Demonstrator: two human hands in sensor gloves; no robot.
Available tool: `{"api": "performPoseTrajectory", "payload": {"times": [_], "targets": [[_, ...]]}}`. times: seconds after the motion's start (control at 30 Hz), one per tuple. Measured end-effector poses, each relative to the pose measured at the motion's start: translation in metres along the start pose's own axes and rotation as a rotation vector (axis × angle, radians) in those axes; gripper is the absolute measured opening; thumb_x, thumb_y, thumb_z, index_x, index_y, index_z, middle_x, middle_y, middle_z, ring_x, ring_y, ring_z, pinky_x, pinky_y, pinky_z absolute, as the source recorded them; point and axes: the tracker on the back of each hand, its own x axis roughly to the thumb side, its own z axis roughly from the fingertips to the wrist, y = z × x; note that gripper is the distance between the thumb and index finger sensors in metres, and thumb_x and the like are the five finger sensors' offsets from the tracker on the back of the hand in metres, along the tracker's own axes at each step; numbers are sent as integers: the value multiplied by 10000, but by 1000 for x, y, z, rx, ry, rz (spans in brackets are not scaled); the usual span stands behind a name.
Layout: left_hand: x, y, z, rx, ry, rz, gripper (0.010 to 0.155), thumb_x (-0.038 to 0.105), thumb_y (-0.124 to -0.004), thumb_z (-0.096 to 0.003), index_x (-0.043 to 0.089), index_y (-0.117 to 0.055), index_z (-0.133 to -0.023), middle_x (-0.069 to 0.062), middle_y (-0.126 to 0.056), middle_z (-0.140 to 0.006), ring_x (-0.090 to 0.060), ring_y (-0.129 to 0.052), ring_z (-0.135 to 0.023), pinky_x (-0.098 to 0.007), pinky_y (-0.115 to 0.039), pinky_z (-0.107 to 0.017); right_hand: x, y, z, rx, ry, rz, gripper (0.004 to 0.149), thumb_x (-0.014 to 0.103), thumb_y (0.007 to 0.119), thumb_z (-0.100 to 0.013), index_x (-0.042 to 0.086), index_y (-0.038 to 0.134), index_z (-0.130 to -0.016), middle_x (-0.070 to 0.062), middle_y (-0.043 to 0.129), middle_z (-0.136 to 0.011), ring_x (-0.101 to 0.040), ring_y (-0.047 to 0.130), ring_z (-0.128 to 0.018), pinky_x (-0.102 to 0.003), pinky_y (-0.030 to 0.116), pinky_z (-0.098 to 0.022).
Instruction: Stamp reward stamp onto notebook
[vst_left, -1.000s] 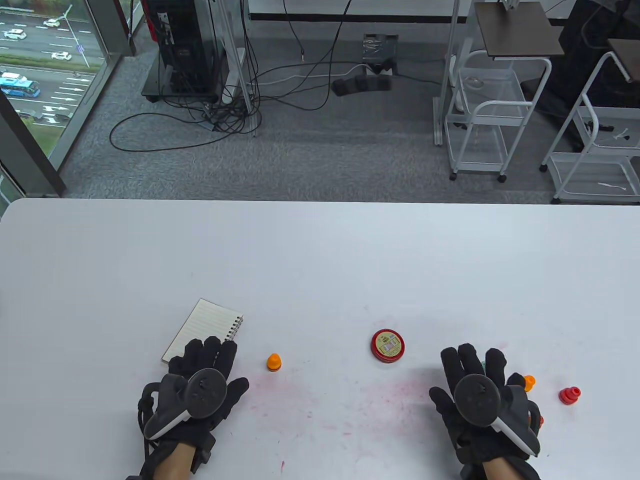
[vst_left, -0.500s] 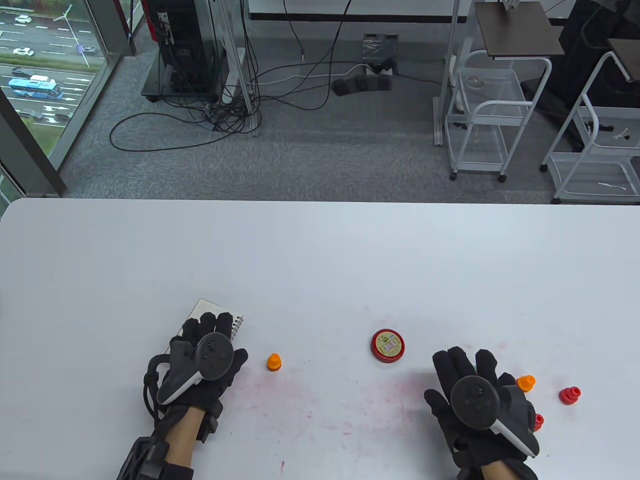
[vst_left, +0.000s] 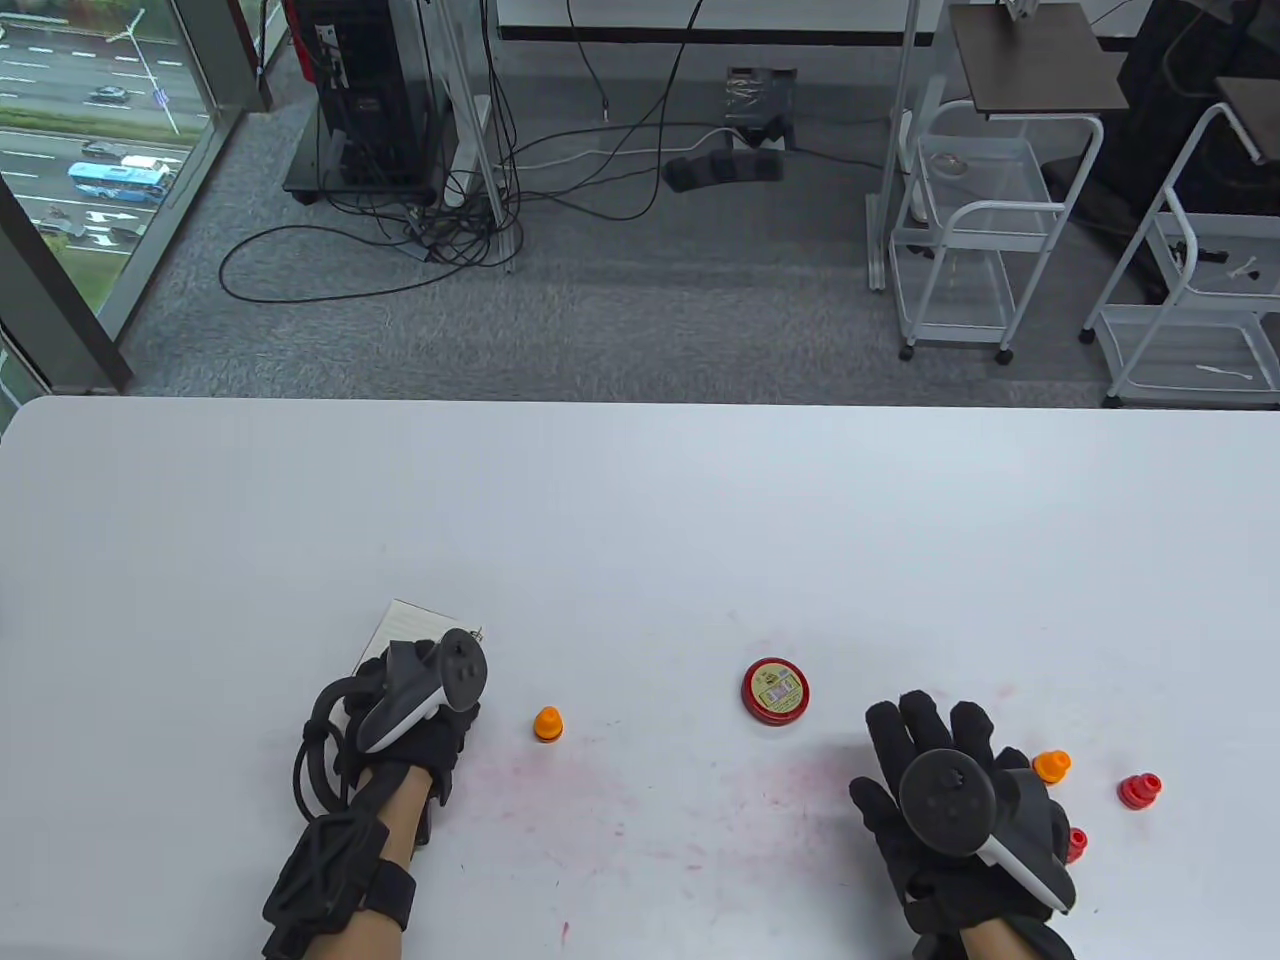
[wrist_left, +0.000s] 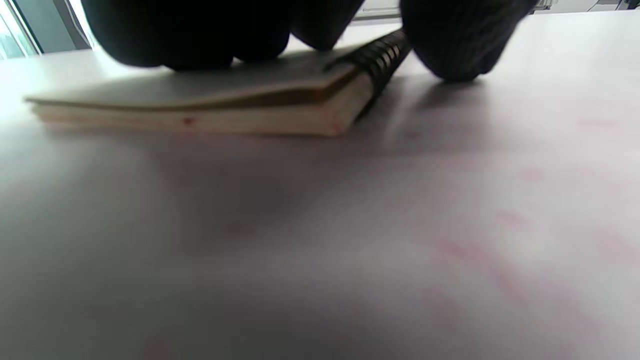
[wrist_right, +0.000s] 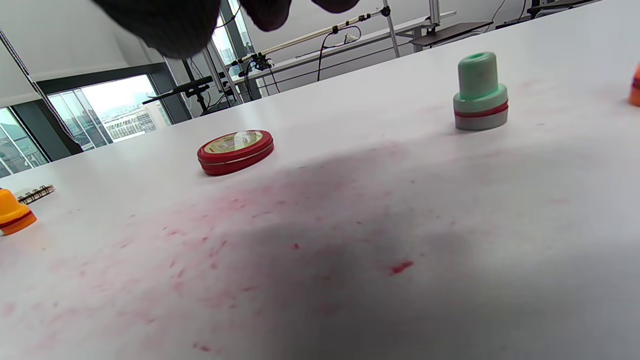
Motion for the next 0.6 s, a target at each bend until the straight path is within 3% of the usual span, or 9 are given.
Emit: {"api": "performPoseTrajectory", "payload": {"times": [0.27,0.37,0.47,0.6], "targets": [[11,6,-8,-7,-37,-123,820,477,-737,-521,-34,-481,-1110,-322,-728,-985,-516,-907,-716,-509,-919,-538,-6,3,-1,19,28,-12,688,456,651,-530,197,389,-1111,-162,272,-1202,-624,237,-1014,-865,302,-613],[9,9,-6,65,-43,-95,711,393,-719,-530,-45,-552,-1064,-309,-814,-916,-497,-975,-660,-489,-972,-482,-5,3,-1,25,26,-9,688,456,651,-530,196,391,-1111,-162,277,-1201,-621,246,-1015,-863,308,-614],[4,13,-6,159,-42,-91,619,318,-781,-509,-52,-660,-990,-243,-910,-839,-435,-1055,-582,-430,-1035,-409,-5,3,-2,24,21,-9,686,456,651,-530,197,394,-1110,-161,284,-1201,-618,277,-1012,-855,330,-623],[-3,22,-7,177,-26,-32,566,286,-856,-479,-42,-760,-931,-222,-982,-787,-406,-1119,-539,-408,-1076,-366,-6,3,-2,24,21,-20,682,455,651,-529,195,403,-1109,-164,296,-1200,-626,296,-1012,-830,386,-640]]}}
